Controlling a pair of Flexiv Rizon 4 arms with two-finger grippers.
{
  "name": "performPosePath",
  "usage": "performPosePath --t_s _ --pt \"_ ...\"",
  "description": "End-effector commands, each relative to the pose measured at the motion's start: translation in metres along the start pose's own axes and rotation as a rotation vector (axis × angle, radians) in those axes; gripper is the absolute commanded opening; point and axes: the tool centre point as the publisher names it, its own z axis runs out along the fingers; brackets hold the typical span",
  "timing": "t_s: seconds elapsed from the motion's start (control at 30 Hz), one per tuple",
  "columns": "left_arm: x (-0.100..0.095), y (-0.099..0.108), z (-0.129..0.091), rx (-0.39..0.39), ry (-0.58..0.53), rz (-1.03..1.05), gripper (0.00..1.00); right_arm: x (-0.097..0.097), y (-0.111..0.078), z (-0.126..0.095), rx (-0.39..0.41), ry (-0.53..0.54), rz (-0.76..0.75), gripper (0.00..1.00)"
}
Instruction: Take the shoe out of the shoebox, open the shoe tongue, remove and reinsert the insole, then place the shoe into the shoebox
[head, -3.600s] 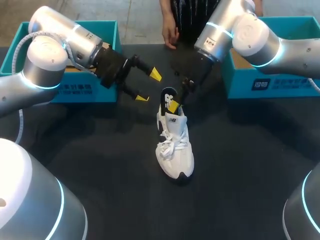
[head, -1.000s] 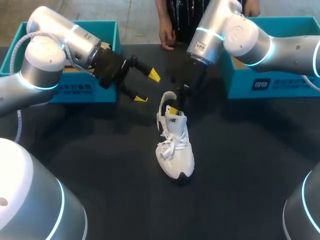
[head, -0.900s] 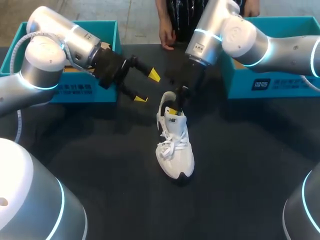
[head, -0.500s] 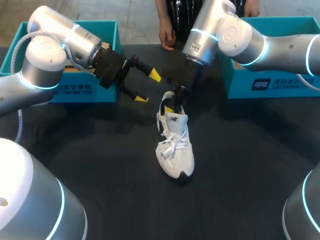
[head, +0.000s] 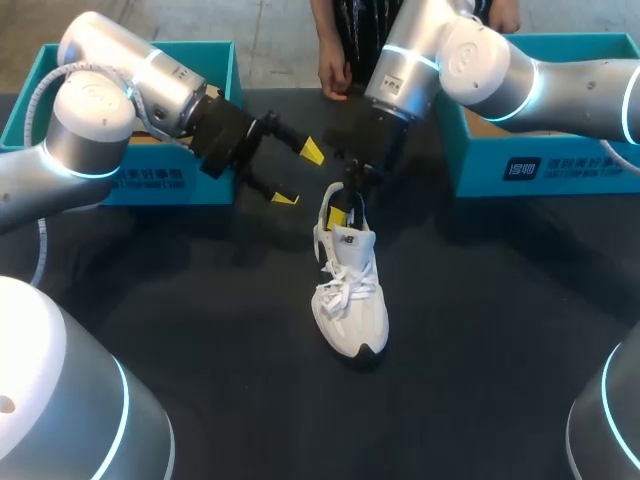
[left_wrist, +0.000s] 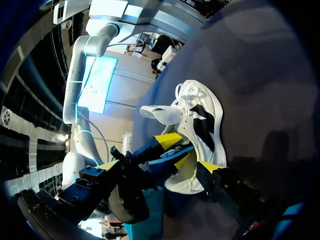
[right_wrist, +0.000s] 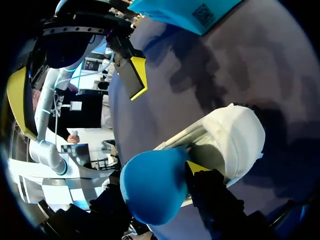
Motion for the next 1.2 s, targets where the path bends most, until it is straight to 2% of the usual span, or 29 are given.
performPosePath --t_s 0.03,0.13,0.3,0.57,1.0,1.1,1.2 --pt "0.000 0.001 0.001 0.004 0.001 0.002 1.00 0.004 -0.003 0.000 -0.009 -0.013 -0.001 0.48" --pt "0.001 0.001 0.002 0.006 0.001 0.000 1.00 0.004 -0.003 0.000 -0.014 -0.020 -0.004 0.51" --pt "0.001 0.001 0.003 0.009 0.003 -0.001 1.00 0.004 -0.002 -0.003 -0.020 -0.033 -0.008 0.62" --pt "0.000 0.001 0.002 0.007 0.007 0.000 1.00 0.004 -0.004 -0.014 -0.055 -0.058 -0.005 0.68" --pt "0.004 -0.002 -0.002 -0.006 0.001 -0.008 1.00 0.000 -0.004 -0.017 -0.123 -0.043 0.001 0.60" --pt "0.003 -0.003 -0.004 -0.015 0.007 -0.003 1.00 -0.001 -0.007 -0.018 -0.162 -0.043 0.012 0.62" --pt "0.002 -0.004 -0.006 -0.027 0.014 -0.002 1.00 -0.001 -0.007 -0.018 -0.184 -0.040 0.015 0.58"
